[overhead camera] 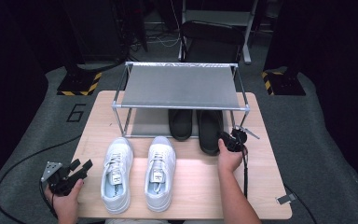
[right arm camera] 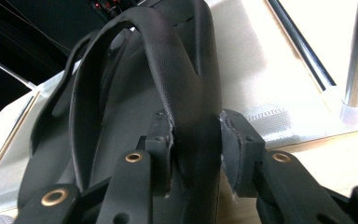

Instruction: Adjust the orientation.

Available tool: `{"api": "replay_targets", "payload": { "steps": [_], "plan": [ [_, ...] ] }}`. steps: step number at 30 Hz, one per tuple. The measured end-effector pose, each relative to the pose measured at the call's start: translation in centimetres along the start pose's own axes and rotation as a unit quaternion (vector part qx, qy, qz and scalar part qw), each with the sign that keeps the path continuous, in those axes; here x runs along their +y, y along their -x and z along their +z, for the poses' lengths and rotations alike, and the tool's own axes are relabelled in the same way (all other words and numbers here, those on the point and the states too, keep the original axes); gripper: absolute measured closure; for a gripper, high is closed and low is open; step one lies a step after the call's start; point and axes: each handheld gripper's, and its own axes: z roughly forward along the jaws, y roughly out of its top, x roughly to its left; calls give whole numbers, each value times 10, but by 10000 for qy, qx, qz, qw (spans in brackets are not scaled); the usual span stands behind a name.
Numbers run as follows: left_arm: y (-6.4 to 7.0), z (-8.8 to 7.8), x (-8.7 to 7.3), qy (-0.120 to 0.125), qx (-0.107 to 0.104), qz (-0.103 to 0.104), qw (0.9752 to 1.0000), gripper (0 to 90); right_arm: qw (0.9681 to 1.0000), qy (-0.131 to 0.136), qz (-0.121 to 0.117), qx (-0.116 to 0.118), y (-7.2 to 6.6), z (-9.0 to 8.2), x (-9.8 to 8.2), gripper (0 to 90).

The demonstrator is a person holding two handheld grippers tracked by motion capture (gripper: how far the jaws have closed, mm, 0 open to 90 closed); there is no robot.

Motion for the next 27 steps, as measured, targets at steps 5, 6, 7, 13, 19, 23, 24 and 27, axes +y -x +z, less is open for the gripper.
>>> {"api": "replay_targets", "payload": {
  "steps": [5, 6, 7, 13, 19, 23, 24, 27],
  "plan": [
    [0, 0, 0, 3, 12, 0, 10000, 388, 10000, 36, -37, -19, 1, 4, -1, 659],
    [0, 0, 0, 0, 0, 2, 10000, 388, 10000, 28, -40, -29, 1, 4, -2, 659],
    [0, 0, 0, -16, 1, 6, 10000, 388, 10000, 5, -43, -49, 0, 4, -1, 659],
    [1, 0, 0, -15, -4, -9, 10000, 388, 9998, 47, -193, -100, -7, 6, 6, 659],
    [0, 0, 0, -67, -15, 0, 10000, 388, 9997, 78, -209, -74, -12, 13, 12, 659],
    [0, -1, -1, -83, -2, -12, 10000, 388, 9997, 65, -192, -136, -15, 19, 14, 659],
    [0, -1, -1, -51, 3, -14, 10000, 388, 9997, 65, -192, -136, -15, 19, 14, 659],
    [-1, -1, -1, -48, -2, -16, 10000, 388, 9998, 60, -114, -136, -16, 23, 15, 659]
  ]
}}
